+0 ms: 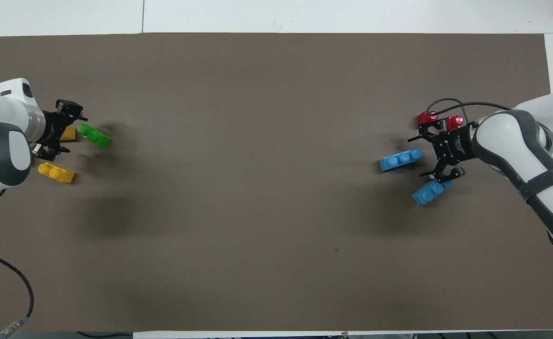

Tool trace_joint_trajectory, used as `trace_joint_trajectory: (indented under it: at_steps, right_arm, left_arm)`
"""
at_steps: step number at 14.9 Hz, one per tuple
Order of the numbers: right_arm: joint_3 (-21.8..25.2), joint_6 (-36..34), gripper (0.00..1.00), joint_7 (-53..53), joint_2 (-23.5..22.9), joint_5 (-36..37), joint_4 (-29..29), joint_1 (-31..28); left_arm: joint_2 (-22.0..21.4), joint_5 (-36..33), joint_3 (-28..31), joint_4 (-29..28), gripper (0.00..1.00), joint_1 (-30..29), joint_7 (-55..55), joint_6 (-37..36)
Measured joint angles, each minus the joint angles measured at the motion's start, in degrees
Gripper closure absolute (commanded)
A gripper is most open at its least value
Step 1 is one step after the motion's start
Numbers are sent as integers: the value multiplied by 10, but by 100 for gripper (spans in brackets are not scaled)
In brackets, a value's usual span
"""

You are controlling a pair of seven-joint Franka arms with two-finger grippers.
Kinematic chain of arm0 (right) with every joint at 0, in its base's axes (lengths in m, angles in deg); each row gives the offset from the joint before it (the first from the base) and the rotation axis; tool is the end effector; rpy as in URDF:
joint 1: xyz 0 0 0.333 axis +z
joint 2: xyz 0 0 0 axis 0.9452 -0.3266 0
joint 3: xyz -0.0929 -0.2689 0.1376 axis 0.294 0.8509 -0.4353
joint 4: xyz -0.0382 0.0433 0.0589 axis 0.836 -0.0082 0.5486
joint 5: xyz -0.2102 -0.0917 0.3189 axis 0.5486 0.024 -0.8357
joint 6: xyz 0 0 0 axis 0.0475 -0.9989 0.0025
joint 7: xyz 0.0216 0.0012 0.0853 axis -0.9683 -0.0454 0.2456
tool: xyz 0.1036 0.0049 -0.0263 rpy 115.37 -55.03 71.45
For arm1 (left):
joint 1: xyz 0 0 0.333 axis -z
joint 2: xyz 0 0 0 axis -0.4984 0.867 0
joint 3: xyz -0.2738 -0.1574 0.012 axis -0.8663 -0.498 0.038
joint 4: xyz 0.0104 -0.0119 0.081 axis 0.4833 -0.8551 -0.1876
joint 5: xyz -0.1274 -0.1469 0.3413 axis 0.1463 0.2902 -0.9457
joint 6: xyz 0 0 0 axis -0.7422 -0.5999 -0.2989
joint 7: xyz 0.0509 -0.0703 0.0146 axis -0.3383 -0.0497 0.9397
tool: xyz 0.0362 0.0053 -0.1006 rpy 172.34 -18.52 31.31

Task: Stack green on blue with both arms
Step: 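Close the left gripper on the green brick while the right gripper grasps the blue brick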

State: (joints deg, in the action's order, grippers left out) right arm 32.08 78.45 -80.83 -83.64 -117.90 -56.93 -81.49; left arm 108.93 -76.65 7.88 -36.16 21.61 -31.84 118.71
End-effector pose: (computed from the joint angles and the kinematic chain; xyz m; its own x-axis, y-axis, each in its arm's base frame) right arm 0.5864 -0.0299 0.2831 0.2723 -0.8335 -0.4807 -0.9583 -0.2798 -0.0578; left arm 0.6375 0.0613 0.3231 0.5380 0.8414 0.0504 0.8335 -0.5400 0.1169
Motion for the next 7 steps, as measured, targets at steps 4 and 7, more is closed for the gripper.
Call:
trace_joint_trajectory:
  at_steps: [4, 7]
  right_arm:
    - [0, 9, 69, 11, 0, 0, -7, 7]
    - [-1, 9, 100, 21, 0, 0, -7, 7]
  left_arm:
    - [2, 6, -3, 1, 0, 1, 5, 14]
    - [12, 7, -4, 1, 2, 4, 7, 27]
